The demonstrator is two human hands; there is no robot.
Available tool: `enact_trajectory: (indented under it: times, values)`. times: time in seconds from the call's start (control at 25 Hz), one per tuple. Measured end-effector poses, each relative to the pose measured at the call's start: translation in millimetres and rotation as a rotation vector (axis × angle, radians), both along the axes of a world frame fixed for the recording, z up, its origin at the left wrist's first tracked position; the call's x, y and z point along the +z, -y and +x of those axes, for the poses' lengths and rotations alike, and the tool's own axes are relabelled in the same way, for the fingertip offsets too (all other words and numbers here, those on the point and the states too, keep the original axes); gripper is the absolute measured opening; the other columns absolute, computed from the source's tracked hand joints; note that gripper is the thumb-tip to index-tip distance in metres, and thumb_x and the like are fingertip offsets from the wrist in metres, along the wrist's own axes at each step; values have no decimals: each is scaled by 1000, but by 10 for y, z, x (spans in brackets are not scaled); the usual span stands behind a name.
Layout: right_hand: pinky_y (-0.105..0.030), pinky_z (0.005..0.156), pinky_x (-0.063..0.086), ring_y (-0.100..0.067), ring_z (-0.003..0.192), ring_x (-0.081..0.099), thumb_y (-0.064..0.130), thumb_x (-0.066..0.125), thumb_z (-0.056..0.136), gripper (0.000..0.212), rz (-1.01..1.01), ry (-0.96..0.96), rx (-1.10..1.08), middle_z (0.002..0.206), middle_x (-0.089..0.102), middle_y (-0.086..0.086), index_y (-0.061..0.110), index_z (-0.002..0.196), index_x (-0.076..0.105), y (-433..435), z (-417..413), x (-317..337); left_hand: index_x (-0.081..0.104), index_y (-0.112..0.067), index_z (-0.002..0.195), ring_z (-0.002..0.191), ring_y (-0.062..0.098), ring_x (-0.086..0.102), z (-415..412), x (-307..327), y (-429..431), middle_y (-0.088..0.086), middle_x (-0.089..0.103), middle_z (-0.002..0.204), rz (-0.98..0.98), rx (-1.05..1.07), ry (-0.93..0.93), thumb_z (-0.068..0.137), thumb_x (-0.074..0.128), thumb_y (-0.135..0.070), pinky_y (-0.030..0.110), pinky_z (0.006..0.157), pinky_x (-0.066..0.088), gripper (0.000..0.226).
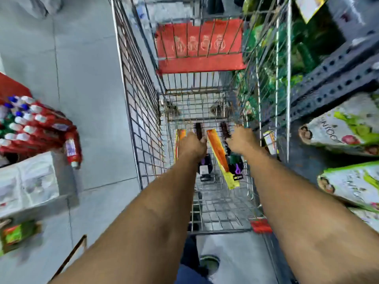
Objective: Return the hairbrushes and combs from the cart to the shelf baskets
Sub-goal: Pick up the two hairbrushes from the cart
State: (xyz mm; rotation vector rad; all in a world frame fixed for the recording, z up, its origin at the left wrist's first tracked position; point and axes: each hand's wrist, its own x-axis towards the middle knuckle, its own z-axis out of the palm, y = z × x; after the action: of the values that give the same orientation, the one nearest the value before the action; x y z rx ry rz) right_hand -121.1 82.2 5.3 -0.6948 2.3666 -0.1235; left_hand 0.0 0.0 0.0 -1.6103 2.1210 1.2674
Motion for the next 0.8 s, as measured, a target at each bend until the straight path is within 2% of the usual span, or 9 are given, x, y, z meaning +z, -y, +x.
enact_trajectory:
  times: [0.08,0.2,0.32,0.4,0.48,0.52,0.64,0.72,0.8]
  values:
    - [-33,75,44,-36,108,60,24,53,90,33,90,17,-49,119,62,-20,-2,111,58,0,-90,-294,52,2,126,121,36,54,-112,-278,12,21,55,134,55,5,93,94,55,-34,37,98,44,49]
    - [-37,92,44,-38,115,55,12,49,91,32,177,43,-69,124,58,-23,-4,118,55,-62,-90,-681,60,1,117,116,34,58,-159,-702,-15,19,62,127,131,60,190,91,60,-30,34,89,46,41]
    - [-39,72,47,-42,100,61,4,47,89,22,180,-5,-173,109,63,-22,-1,106,60,-77,-89,-1004,60,-4,106,103,34,65,-212,-983,-38,19,69,110,161,162,192,79,74,-33,36,84,54,43]
    - [-39,68,50,-40,93,64,0,49,86,20,206,-27,-238,103,66,-23,-2,99,64,-30,-98,-1150,60,-7,91,88,31,67,-223,-1090,-2,16,71,97,169,180,209,74,79,-35,34,71,54,38]
    - [-38,62,50,-38,88,65,-4,50,86,17,245,-71,-196,97,66,-24,-5,97,63,11,-90,-1169,55,-11,70,63,24,62,-213,-1135,40,11,67,78,157,177,227,72,81,-33,27,52,45,35]
    - [-37,60,49,-36,86,64,-4,49,87,16,261,-89,-189,95,65,-23,-6,98,61,17,-94,-1153,54,-11,65,58,22,58,-199,-1139,53,9,65,73,150,171,222,72,82,-32,26,50,42,35]
    - [-34,57,47,-34,80,62,-4,50,87,15,287,-106,-222,93,65,-22,-5,98,61,12,-129,-1131,71,-9,81,74,24,66,-195,-1164,-1,8,73,82,149,138,204,73,80,-35,29,62,50,28]
    - [-38,65,51,-37,91,65,-2,53,87,19,277,-102,-258,102,66,-22,-3,103,62,-20,-178,-1115,74,-8,86,78,25,68,-219,-1161,-52,9,74,84,163,129,193,75,79,-33,29,64,50,28]
    - [-39,74,51,-37,101,63,3,50,89,22,248,-95,-326,110,65,-22,-1,108,61,-30,-216,-1047,73,-5,80,78,27,68,-254,-1143,-88,12,74,82,166,134,167,77,77,-27,30,65,53,23]
